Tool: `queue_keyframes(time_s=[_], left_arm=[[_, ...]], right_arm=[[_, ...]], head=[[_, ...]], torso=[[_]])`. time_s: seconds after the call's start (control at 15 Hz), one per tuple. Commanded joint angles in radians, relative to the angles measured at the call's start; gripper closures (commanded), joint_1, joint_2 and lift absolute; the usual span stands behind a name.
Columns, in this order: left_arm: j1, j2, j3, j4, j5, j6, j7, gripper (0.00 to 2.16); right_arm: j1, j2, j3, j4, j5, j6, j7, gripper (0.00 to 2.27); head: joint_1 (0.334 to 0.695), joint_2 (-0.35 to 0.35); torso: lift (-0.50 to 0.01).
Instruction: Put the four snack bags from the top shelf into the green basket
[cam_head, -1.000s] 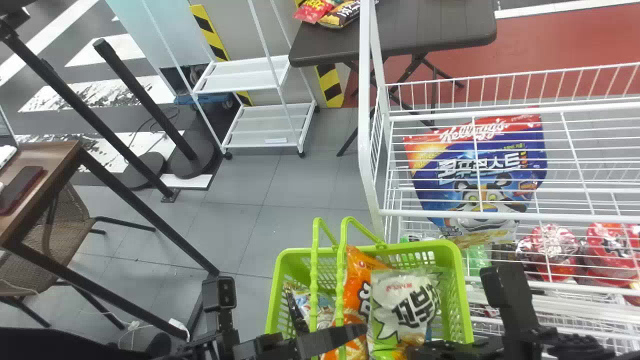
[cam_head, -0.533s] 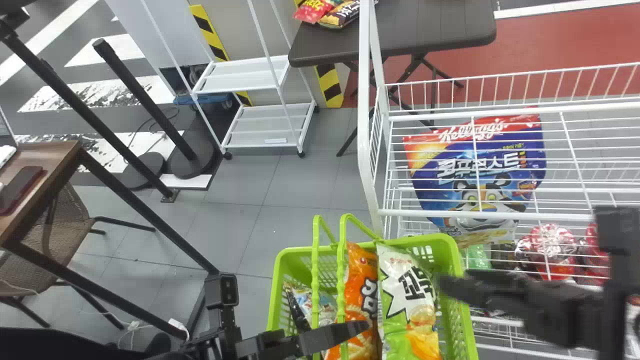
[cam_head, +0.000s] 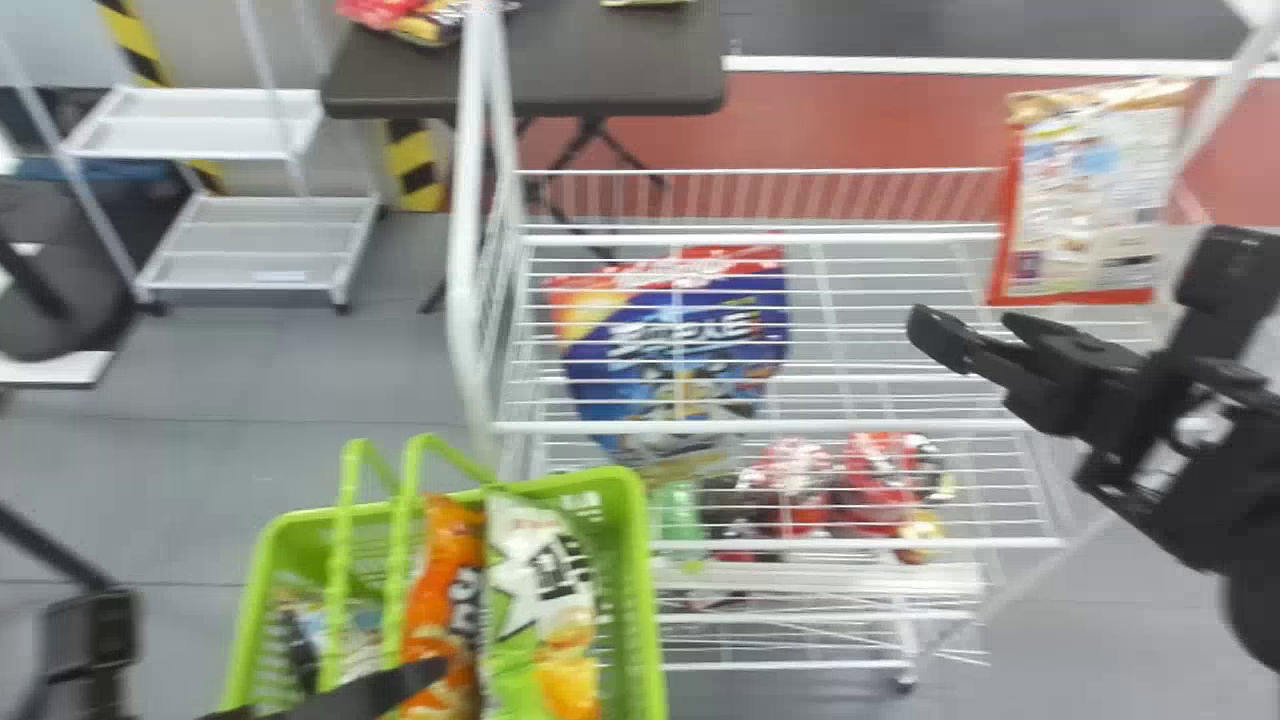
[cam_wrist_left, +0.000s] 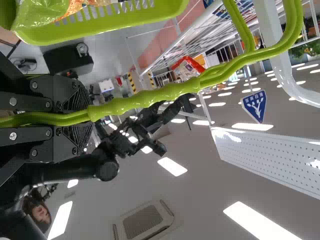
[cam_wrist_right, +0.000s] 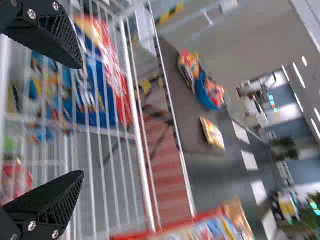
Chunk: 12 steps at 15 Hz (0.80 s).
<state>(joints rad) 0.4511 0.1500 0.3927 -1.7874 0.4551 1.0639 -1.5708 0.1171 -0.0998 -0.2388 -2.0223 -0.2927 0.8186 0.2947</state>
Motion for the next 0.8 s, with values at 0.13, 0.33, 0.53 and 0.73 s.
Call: queue_keyframes(time_s=[0.13,0.33,0.53,0.73], left_arm=[[0.012,-0.001,-0.002,-0.004,0.002,0.000,-0.010,2.15],[0.021,-0.001,0.003,-0.003,0.004,0.000,-0.010,2.15],[0.024,-0.003,0.006,-0.001,0.004,-0.003,-0.010,2.15],[0.029,-0.006,0.011,0.002,0.004,-0.003,-0.010,2.15]], right_arm=[[-0.224,0.002,-0.034,0.287,0.187,-0.095,-0.023,0.04],[-0.363,0.002,-0.059,0.478,0.288,-0.172,-0.031,0.04],[-0.471,0.002,-0.057,0.620,0.394,-0.215,-0.051,0.04],[-0.579,0.014,-0.048,0.792,0.507,-0.230,-0.069,0.04]], head=[[0.695,-0.166],[0.695,-0.225],[0.695,-0.249],[0.695,-0.259]], torso=[[0.000],[0.000],[0.000],[0.000]])
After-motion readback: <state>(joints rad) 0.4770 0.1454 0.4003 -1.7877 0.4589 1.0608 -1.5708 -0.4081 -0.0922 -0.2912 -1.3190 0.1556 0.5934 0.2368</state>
